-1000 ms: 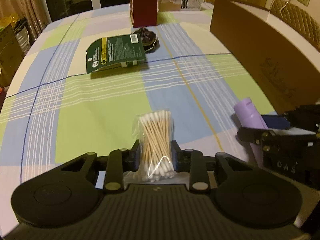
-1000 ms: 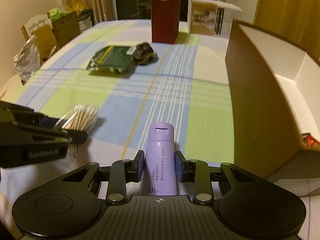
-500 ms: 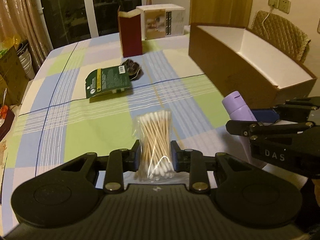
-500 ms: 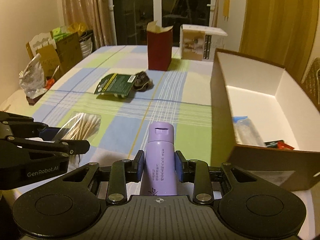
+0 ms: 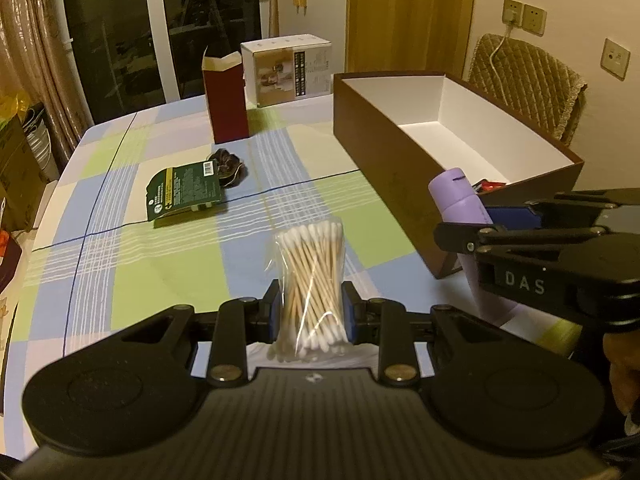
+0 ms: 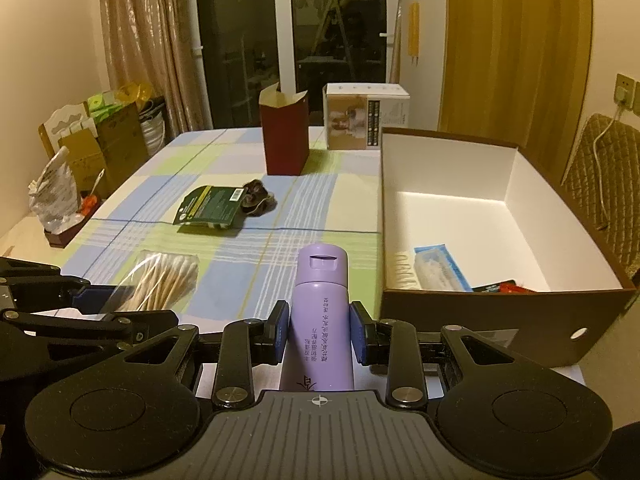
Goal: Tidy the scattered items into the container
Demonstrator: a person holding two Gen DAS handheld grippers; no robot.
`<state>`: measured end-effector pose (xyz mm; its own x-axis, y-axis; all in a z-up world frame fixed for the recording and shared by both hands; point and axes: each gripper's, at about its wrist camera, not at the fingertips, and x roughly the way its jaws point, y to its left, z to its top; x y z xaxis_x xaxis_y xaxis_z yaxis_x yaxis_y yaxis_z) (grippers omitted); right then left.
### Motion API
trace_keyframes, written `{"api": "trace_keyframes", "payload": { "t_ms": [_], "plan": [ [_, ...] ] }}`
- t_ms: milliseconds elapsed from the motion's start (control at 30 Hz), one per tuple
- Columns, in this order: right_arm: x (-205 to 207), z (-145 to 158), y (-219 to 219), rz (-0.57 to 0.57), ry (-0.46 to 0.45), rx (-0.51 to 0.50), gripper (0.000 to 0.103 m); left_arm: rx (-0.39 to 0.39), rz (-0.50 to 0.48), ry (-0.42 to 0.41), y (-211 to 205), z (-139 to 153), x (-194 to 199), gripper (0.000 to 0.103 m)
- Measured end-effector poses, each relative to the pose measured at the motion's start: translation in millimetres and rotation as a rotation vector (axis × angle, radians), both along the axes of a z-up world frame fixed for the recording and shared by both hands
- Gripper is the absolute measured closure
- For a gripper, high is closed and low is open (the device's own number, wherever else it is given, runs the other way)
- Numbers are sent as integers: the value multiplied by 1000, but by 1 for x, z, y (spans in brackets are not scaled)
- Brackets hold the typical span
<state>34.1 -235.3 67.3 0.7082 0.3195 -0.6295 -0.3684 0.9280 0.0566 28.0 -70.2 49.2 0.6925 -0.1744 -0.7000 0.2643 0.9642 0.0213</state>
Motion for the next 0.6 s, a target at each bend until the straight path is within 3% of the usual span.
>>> {"api": "trace_keyframes", "payload": {
  "t_ms": [300, 600],
  "plan": [
    [6, 24, -29, -77, -60, 46, 69, 6, -40, -29, -17, 14, 0, 78],
    [42, 48, -84, -185, -146, 45, 69, -15, -102, -92, -51, 43, 34, 78]
  ]
}}
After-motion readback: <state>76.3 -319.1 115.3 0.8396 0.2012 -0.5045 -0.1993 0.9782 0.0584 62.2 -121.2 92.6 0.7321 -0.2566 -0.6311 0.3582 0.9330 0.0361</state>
